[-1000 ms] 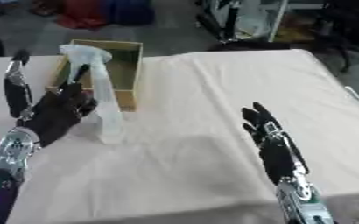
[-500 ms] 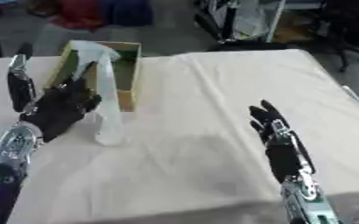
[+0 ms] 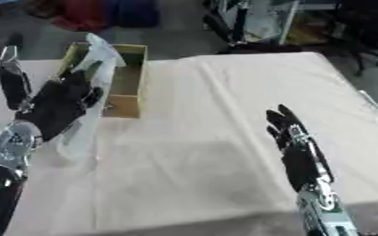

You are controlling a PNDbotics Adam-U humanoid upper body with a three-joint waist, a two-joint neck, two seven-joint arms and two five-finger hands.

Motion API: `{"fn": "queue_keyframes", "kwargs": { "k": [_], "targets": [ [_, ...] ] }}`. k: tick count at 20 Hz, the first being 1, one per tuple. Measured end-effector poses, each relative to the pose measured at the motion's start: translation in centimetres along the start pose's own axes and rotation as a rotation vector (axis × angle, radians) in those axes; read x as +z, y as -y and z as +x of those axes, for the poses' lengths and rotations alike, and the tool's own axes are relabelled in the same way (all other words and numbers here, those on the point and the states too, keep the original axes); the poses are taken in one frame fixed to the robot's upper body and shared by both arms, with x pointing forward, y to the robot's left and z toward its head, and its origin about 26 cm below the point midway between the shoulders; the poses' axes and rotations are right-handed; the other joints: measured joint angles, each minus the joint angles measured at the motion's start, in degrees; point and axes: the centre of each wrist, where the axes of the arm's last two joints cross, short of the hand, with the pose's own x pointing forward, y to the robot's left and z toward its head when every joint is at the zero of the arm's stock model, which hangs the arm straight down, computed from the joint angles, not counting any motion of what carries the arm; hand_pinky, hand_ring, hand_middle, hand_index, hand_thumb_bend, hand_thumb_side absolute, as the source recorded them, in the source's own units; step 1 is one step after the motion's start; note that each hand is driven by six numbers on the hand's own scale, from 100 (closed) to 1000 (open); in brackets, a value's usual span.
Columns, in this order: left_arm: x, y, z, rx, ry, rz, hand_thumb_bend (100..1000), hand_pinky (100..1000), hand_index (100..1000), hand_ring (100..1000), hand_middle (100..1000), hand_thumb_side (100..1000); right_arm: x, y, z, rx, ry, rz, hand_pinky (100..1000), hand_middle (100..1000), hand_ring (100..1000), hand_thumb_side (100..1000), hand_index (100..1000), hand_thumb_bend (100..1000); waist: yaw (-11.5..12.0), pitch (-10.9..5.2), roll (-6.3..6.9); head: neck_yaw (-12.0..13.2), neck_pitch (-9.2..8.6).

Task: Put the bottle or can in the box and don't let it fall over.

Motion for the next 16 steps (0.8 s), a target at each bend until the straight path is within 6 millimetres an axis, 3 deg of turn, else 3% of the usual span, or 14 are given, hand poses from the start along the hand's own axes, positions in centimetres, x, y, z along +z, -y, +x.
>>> {"fn": "queue_keyframes", "kwargs": {
  "k": [8, 16],
  "targets": [
    [-1.3, 1.3, 3.3, -0.044, 0.128, -0.023, 528, 538, 1000, 253, 236, 903, 0.0, 0.0, 0.0, 0.001, 0.000, -0.001, 1000, 861, 985, 793, 969, 100, -0.5, -0.05, -0.14, 0.1, 0.00],
    [-4.1, 2.6, 8.5, -0.136, 0.221, -0.030, 499, 545, 1000, 265, 233, 921, -0.4, -0.7, 0.0, -0.008, -0.002, 0.034, 1000, 861, 984, 794, 968, 100, -3.9, 0.14, -0.36, 2.0, 0.00]
  ]
}}
